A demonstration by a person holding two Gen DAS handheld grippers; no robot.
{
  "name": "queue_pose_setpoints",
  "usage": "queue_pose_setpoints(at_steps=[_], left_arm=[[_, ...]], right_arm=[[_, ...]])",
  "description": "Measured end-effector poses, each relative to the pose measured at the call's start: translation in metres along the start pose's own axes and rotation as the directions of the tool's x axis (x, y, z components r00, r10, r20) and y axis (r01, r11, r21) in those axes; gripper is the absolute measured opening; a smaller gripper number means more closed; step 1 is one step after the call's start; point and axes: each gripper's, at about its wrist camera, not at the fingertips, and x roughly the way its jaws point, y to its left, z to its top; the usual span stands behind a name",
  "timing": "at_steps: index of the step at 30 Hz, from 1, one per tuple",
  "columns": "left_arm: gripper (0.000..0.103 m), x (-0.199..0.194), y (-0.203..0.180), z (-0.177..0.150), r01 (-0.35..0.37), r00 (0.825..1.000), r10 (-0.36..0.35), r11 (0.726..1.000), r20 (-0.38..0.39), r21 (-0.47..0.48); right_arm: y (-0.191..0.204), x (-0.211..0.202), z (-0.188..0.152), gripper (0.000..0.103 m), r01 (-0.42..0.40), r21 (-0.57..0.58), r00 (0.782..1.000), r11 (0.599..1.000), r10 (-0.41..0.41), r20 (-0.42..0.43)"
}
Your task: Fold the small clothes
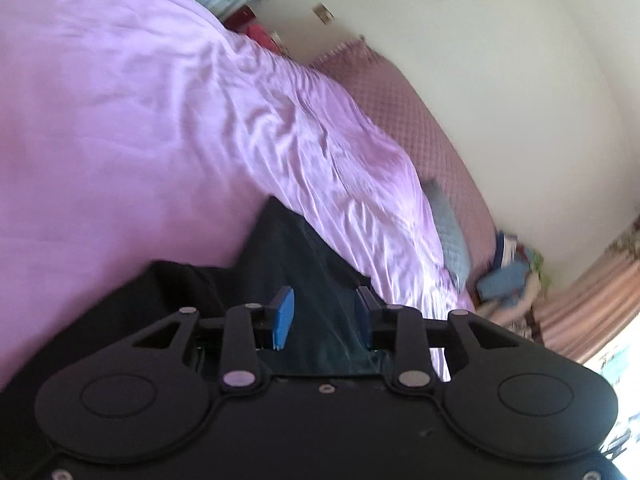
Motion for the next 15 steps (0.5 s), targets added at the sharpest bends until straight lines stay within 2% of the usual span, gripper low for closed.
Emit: queue_pose_setpoints(at_steps=[2, 4, 6, 8, 9, 11, 12, 13, 15], left_arm=[[0.032, 0.015, 0.006, -0.004, -0.045, 0.999, 0.045, 0.999, -0.020, 0.013], [0.032, 0.026, 0.017, -0.005, -0.106, 0.994, 0.106, 0.994, -0.034, 0.012], [0.032, 0.039, 0.036, -0.005, -0.155, 0.986, 0.154, 0.988, -0.070, -0.011], [0.029, 0.046, 0.049, -0.005, -0.155, 0.983, 0.152, 0.988, -0.101, -0.023], [0.026, 0.048, 0.049, -0.004, -0.165, 0.981, 0.163, 0.986, -0.107, -0.007], [0.025, 0.047, 0.046, -0.002, -0.177, 0.978, 0.176, 0.984, -0.115, 0.002], [0.036, 0.045, 0.039, 0.000, -0.177, 0.978, 0.176, 0.984, -0.116, 0.001], [0.039, 0.041, 0.030, 0.000, -0.166, 0.980, 0.166, 0.986, -0.114, 0.011], [0.045, 0.039, 0.005, -0.003, -0.109, 0.986, 0.114, 0.993, -0.120, 0.046]], right_arm=[[-0.005, 0.013, -0.006, 0.038, 0.047, -0.010, 0.998, 0.999, -0.047, -0.034], [-0.013, 0.020, -0.008, 0.037, 0.122, -0.019, 0.992, 0.992, -0.122, -0.033], [-0.027, 0.023, -0.008, 0.035, 0.158, 0.001, 0.987, 0.987, -0.158, -0.029], [-0.041, 0.023, -0.007, 0.034, 0.144, 0.041, 0.989, 0.989, -0.142, -0.044], [-0.044, 0.022, -0.006, 0.034, 0.135, 0.051, 0.990, 0.989, -0.133, -0.047], [-0.043, 0.022, -0.002, 0.034, 0.131, 0.052, 0.990, 0.990, -0.127, -0.065], [-0.043, 0.016, 0.002, 0.037, 0.118, 0.073, 0.991, 0.990, -0.113, -0.075], [-0.043, 0.002, 0.004, 0.037, 0.097, 0.088, 0.994, 0.991, -0.091, -0.067], [-0.047, -0.033, 0.010, 0.048, 0.053, 0.091, 0.999, 0.994, -0.053, -0.005]])
